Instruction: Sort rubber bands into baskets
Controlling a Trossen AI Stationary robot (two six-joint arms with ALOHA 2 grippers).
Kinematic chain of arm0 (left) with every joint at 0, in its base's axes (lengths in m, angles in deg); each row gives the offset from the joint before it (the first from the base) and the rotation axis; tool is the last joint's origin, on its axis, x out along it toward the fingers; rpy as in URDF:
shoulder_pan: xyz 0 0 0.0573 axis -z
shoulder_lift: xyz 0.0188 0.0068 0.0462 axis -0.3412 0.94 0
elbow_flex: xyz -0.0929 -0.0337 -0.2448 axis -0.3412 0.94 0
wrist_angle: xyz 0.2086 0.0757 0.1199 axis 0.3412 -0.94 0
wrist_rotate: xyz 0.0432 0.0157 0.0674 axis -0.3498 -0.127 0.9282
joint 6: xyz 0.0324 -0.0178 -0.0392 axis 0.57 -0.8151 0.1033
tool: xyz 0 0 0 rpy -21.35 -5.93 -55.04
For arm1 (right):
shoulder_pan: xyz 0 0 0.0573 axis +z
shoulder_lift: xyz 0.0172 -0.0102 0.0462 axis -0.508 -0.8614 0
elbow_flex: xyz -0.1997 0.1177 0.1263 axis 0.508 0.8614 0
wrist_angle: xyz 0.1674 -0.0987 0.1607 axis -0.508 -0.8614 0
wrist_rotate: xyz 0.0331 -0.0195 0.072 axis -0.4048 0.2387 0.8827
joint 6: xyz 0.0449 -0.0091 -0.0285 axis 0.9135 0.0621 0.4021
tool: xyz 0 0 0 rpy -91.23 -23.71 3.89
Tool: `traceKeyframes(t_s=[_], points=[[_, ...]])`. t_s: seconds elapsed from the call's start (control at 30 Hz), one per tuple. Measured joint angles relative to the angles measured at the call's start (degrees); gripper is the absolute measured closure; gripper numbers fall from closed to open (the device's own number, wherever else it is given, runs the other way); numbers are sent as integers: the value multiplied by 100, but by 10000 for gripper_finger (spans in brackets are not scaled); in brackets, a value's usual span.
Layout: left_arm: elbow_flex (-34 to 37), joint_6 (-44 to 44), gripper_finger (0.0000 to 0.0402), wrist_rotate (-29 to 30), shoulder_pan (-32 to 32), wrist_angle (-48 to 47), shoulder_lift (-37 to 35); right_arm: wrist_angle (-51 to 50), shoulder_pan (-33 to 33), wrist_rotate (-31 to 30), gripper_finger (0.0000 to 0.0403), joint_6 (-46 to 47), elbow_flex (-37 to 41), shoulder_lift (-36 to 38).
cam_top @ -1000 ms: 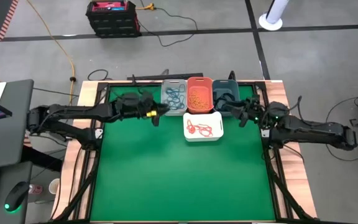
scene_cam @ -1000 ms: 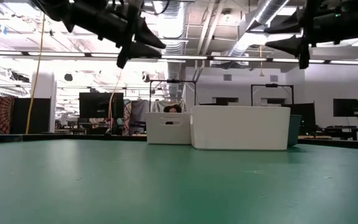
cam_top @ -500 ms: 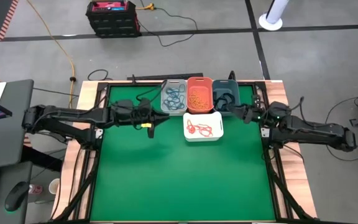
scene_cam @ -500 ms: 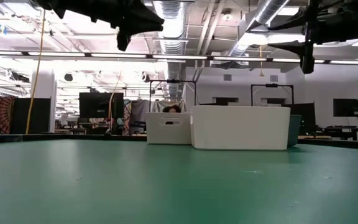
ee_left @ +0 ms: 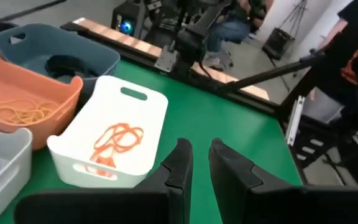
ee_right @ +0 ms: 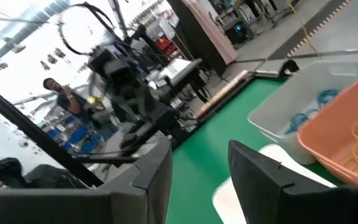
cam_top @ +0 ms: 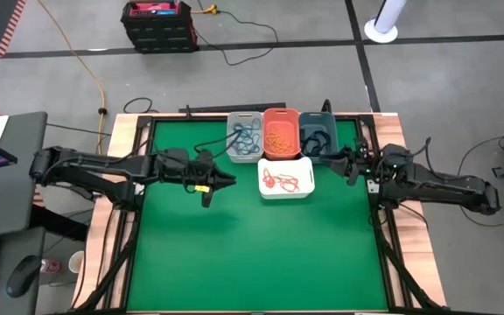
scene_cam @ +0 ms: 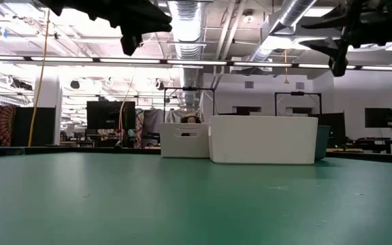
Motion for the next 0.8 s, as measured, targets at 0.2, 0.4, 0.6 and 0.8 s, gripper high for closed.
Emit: traceKeyframes(t_s=[0.2, 0.4, 0.6, 0.8], points=[[110, 389, 356, 170, 22, 76, -282, 98, -172, -6, 221, 54, 356, 164], [888, 197, 356, 172, -52, 628, -538, 1252, -166, 227, 221, 487, 1276, 374], [1590, -154, 356, 175, -166, 711, -837, 1577, -88, 284, 221, 621, 1720, 659], [2395, -544, 356, 206, -304, 1132, -1284, 1487, -94, 304, 221, 219, 1722, 1015]])
